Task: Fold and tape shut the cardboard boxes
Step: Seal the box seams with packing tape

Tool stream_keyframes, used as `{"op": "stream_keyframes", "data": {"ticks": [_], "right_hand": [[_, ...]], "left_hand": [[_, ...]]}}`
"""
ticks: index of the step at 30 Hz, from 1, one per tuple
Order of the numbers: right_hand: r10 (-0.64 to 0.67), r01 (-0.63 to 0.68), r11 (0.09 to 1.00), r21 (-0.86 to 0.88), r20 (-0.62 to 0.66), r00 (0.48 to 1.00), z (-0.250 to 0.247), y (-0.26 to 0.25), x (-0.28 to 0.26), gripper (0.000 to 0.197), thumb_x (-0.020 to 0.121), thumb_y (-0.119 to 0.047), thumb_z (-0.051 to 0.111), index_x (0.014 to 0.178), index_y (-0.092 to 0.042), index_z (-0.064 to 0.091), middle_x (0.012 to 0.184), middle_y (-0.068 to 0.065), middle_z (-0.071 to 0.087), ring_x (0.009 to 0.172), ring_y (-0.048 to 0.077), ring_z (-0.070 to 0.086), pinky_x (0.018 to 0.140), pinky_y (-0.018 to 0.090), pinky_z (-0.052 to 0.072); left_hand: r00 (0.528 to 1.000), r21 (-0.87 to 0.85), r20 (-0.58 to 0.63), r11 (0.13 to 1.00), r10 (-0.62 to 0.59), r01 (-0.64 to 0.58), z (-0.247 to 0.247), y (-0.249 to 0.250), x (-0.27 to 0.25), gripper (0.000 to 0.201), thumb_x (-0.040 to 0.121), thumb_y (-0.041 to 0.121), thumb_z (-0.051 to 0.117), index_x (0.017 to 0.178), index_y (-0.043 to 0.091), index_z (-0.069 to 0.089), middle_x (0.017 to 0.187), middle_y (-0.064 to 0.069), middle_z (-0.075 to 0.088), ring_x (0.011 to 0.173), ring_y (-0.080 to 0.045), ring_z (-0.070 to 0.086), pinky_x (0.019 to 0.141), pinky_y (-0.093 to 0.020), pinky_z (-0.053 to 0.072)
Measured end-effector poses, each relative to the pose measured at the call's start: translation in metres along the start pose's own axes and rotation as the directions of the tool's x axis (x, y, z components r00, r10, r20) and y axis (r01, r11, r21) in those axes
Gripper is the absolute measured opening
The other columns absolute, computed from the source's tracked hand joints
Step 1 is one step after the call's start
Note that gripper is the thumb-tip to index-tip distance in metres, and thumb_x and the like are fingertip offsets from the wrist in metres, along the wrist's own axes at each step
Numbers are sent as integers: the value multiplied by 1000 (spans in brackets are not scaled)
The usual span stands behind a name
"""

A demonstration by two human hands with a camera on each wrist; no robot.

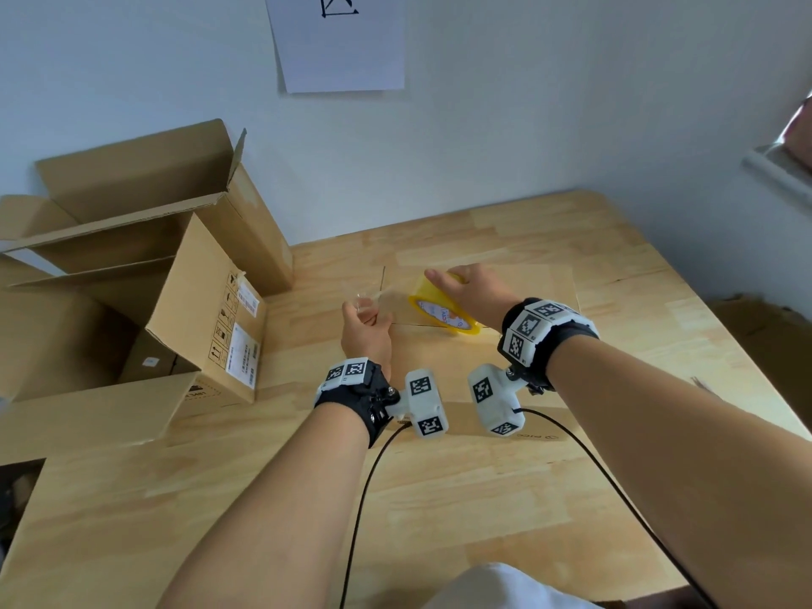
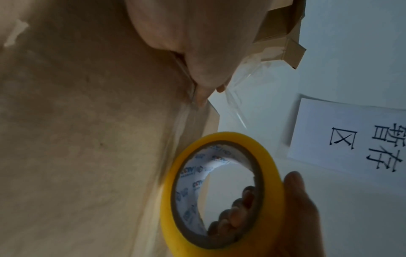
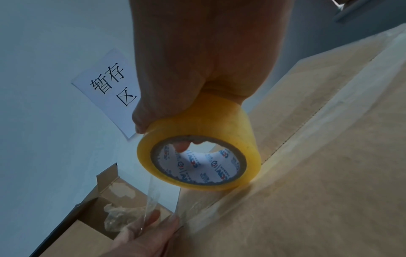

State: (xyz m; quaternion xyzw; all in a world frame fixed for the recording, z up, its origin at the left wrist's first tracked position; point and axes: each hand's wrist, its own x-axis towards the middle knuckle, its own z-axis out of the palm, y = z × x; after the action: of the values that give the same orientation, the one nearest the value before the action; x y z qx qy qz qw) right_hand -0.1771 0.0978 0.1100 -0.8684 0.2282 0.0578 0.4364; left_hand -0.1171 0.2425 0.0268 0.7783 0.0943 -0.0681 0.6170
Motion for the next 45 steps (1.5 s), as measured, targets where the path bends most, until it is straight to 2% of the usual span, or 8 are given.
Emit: {"op": "stream_keyframes", "data": {"ticks": [6,8,11,12,14,32,40,45], "right_hand": [[-22,22,999,-38,5,1000,-1,3,2,64,93,-58,40,133,-10,52,125,9,61,113,23,56,85,27,41],[-34,35,997,-76,8,999,-4,2,2,64,93,-57,39,129,-7,55,109,9,67,99,22,61,74,25,42],[-37,36,996,-78,-4,999,-10,3,5,58,91,-58,44,86,-4,65,72,13,63,67,23,59,58,29,41],[-20,19,998,-67,-13,1000,-12,5,6,56,90,-58,46,66,-9,55,58,9,54,55,19,51,52,27,36],[21,-21,998,-56,-9,1000,-19,8,7,57,89,-57,50,54,-15,36,49,1,42,45,14,36,47,25,28],[-30,37,970,-242,34,999,-5,4,15,53,90,-56,46,59,-13,43,58,3,57,52,16,48,52,25,37],[-30,32,956,-290,12,999,-2,0,16,53,90,-55,47,59,-12,43,57,3,54,55,18,49,54,25,37],[-18,28,938,-345,30,999,3,-9,18,53,90,-54,45,58,-11,43,59,3,54,55,16,48,53,25,37]], "left_hand": [[984,87,-54,982,171,-166,2,-13,3,16,84,4,63,98,11,56,88,6,62,86,-16,62,80,-27,50],[978,118,-57,974,202,-194,1,-13,4,16,84,5,64,99,9,58,87,7,62,85,-14,61,80,-25,47],[974,153,-63,966,217,-206,0,-13,4,12,84,5,64,96,8,60,88,6,64,84,-12,59,78,-21,44],[974,158,-65,966,218,-206,0,-13,4,9,84,6,64,92,9,60,88,6,64,84,-12,59,78,-21,44],[974,172,-59,963,220,-207,0,-11,3,7,86,7,63,88,14,61,87,6,63,83,-12,59,77,-20,43],[995,46,-7,994,104,-104,-5,-4,-3,17,85,8,63,102,12,62,96,3,66,87,-13,60,75,-21,42],[964,-36,244,992,-108,120,-30,23,9,43,72,-12,39,100,13,61,86,0,57,82,-15,53,67,-26,42],[912,-139,387,969,-135,202,-42,33,22,7,92,16,55,94,13,61,88,0,63,85,-12,58,83,-24,46]]}}
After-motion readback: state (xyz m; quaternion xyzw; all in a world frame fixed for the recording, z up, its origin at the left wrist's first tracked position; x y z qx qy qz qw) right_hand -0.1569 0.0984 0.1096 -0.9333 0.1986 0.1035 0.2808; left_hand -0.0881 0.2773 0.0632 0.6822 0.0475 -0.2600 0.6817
